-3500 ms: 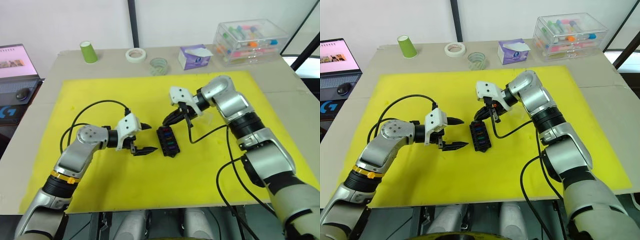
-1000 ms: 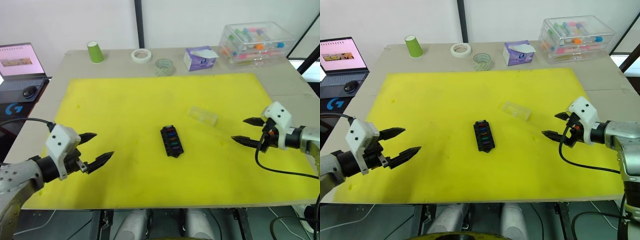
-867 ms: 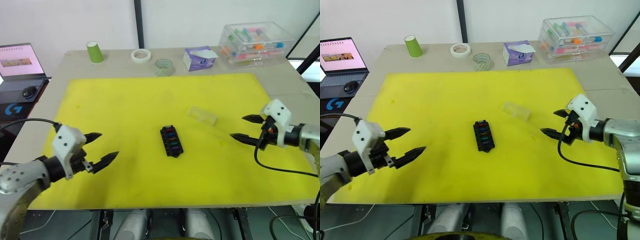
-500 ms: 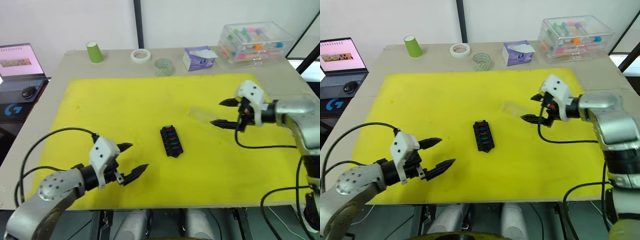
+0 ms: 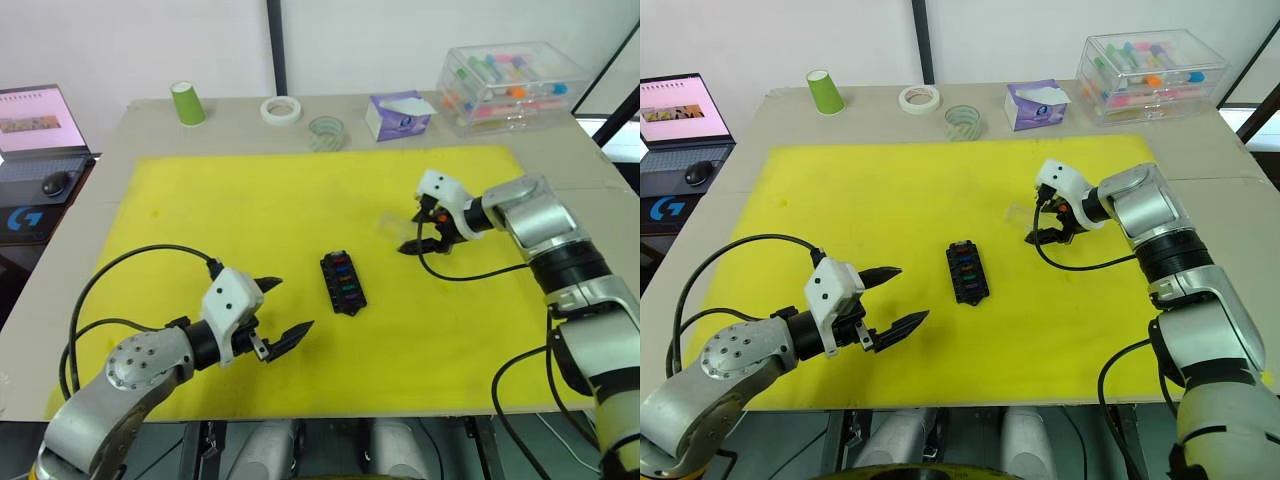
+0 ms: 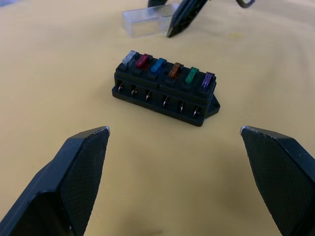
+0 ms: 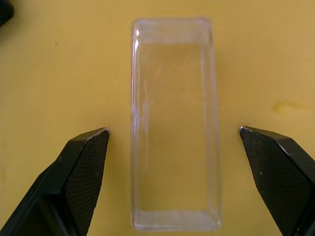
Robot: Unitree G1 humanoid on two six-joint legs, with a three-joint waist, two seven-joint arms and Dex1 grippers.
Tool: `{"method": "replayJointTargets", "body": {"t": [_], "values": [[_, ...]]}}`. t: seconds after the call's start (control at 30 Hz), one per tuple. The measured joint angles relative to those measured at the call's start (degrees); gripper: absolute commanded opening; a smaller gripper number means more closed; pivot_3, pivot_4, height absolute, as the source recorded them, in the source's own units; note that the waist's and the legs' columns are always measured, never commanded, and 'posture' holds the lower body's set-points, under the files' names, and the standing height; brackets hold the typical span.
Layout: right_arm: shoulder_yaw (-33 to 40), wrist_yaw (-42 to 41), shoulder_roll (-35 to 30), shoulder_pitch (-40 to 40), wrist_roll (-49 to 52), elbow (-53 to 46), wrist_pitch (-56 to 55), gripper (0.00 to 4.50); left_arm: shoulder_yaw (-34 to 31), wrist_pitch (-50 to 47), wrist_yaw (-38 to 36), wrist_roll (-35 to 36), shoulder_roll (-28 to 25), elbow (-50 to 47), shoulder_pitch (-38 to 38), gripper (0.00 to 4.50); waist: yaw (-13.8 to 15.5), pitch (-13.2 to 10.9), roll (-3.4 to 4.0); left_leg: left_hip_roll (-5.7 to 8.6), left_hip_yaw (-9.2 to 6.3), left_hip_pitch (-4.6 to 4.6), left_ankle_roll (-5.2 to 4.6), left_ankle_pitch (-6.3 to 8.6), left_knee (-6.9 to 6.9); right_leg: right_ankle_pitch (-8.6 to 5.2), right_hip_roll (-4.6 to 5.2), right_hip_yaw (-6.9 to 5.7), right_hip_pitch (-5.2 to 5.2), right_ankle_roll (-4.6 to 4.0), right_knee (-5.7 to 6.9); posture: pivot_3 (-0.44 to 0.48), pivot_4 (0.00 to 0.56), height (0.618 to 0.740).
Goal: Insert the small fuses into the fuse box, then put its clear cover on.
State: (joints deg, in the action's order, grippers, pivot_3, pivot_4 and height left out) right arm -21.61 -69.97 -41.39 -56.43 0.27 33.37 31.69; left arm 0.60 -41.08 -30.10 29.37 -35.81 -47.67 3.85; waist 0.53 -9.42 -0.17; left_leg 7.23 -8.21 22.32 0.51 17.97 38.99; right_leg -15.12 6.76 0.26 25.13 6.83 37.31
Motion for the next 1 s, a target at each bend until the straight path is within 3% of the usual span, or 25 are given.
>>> {"method": "replayJointTargets", "body": {"t": [0.03,0.13,0.33,0.57,0.8,1.0], "values": [[0.06,-0.3,0.28,-0.48,-0.13,1.04,-0.39,4.48,0.0,-0.03,0.22,-0.01,0.0,-0.02,0.03,4.5,0.01,0.0,0.0,0.0,0.0,0.0,0.0,0.0,0.0,0.0,0.0,0.0,0.0,0.0,0.0,0.0,0.15,0.74],[0.31,-0.57,1.67,-1.53,-0.28,3.47,-1.03,3.85,0.46,-0.07,0.43,-0.03,0.04,-0.04,0.33,4.5,-0.02,0.0,0.0,0.0,0.0,0.0,0.0,0.0,0.01,0.0,-0.01,0.0,0.0,0.0,0.0,0.0,0.15,0.74],[0.83,-0.76,2.03,-2.25,-1.24,4.74,-1.89,1.9,1.06,-1.01,1.57,0.07,1.26,-0.01,-0.12,4.5,-0.01,0.0,0.0,0.0,0.0,0.0,0.0,0.0,0.0,0.0,-0.01,0.0,0.01,0.0,0.01,0.0,0.15,0.74],[2.13,-1.33,1.78,-2.18,-1.23,2.94,-0.29,1.88,5.06,-4.98,3.31,1.31,4.98,1.17,-4.71,4.5,0.03,0.0,0.01,0.0,0.01,0.0,0.0,0.0,0.02,0.01,0.0,0.01,0.01,0.01,0.02,0.0,0.15,0.74],[4.43,-1.58,1.62,-2.08,1.11,-13.12,8.52,1.88,10.61,-6.27,6.18,-0.75,9.13,7.43,-5.06,4.5,0.0,0.0,0.01,0.0,0.01,0.02,0.0,0.0,0.01,0.01,-0.01,0.04,0.07,0.01,0.04,0.0,0.15,0.74],[4.86,0.53,2.42,-2.4,2.58,-18.16,12.83,1.88,16.96,-6.36,10.78,-5.19,14.23,8.88,-6.07,4.5,0.4,0.0,0.01,0.08,0.0,0.04,0.0,0.0,0.12,0.05,0.04,0.04,0.01,0.08,0.03,0.0,0.15,0.74]]}}
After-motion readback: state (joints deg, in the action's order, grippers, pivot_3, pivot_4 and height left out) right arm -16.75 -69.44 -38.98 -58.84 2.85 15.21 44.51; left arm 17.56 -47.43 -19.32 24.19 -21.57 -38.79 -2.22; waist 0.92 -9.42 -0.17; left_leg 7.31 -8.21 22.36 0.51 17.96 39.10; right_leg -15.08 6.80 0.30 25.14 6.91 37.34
